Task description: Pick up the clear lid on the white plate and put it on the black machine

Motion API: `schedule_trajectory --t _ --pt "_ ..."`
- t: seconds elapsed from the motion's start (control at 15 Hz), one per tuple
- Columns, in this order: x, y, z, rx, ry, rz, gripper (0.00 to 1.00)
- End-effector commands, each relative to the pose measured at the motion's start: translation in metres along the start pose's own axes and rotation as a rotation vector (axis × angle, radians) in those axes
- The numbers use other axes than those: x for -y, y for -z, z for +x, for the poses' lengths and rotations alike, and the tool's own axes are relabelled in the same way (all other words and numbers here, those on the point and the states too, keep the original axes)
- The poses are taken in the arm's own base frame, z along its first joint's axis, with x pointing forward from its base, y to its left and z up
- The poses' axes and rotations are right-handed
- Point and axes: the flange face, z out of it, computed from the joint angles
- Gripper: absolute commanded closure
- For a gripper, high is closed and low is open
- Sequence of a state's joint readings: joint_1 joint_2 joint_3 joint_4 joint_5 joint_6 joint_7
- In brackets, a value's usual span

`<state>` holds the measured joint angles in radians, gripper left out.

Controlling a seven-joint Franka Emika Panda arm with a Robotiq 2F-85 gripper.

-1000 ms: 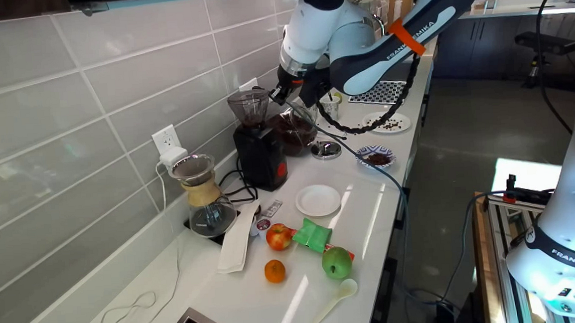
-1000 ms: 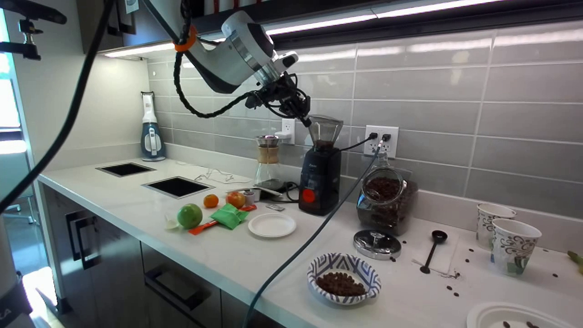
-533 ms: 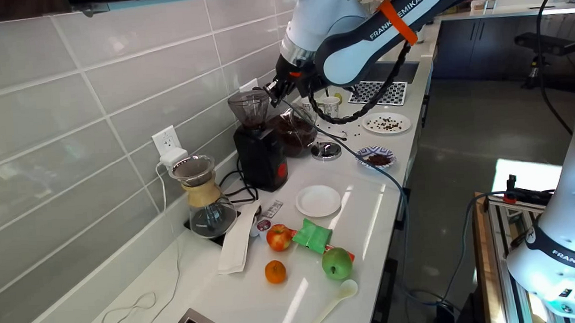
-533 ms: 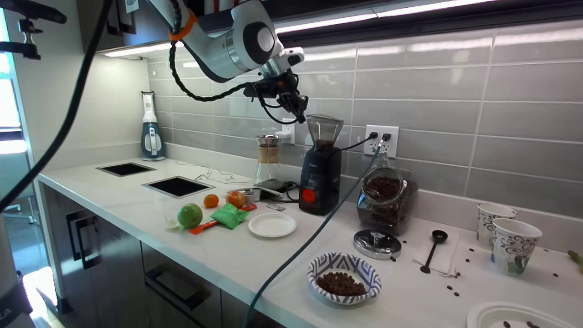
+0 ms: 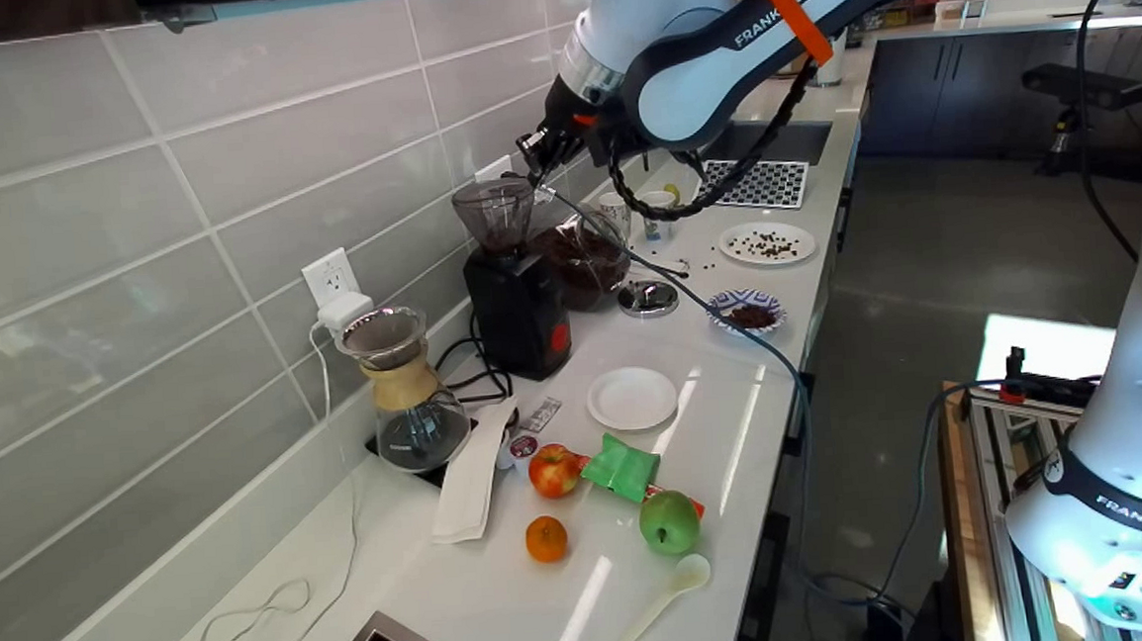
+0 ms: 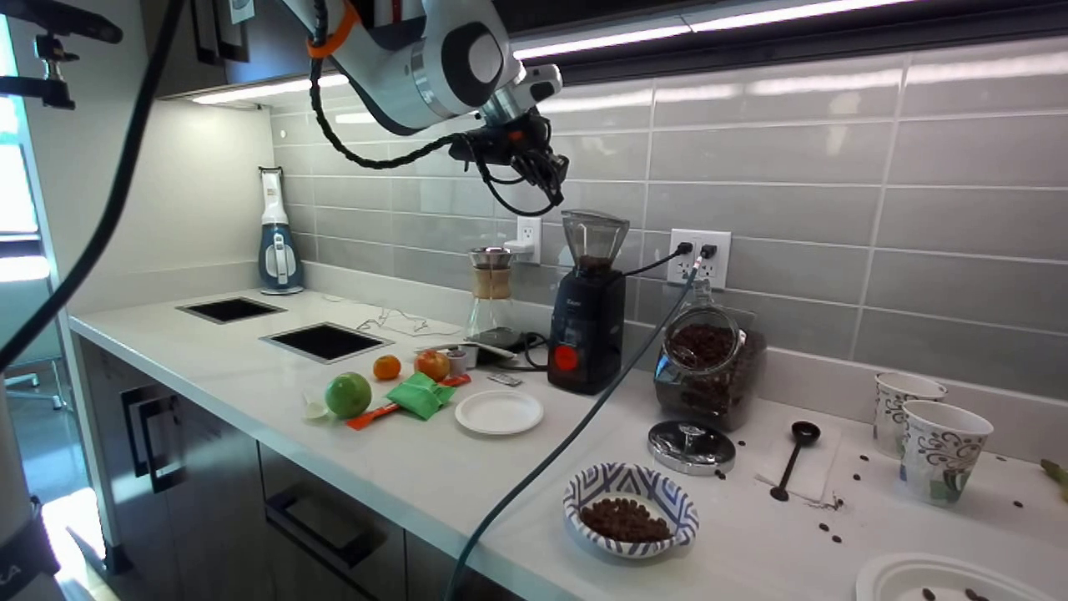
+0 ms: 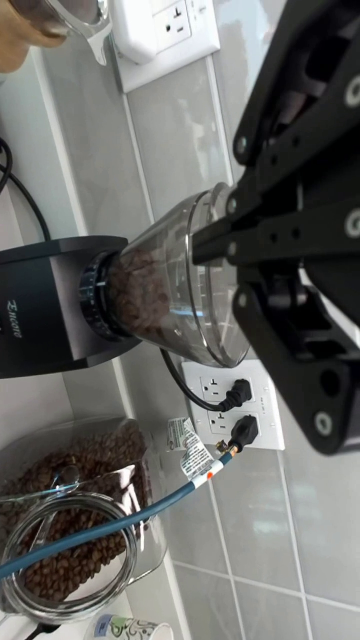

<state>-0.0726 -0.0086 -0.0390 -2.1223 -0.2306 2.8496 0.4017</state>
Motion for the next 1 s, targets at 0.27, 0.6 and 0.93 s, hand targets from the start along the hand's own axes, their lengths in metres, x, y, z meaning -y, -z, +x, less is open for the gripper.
schedule_trajectory --t 0.27,0.6,0.93 --pt "-0.004 -0.016 -0.003 -0.102 0.030 0.048 1.00" --pt "-0.002 -0.030 -0.003 -0.117 0.041 0.053 1.00" --pt "-0.002 -0.037 -0.003 -0.137 0.043 0.061 1.00"
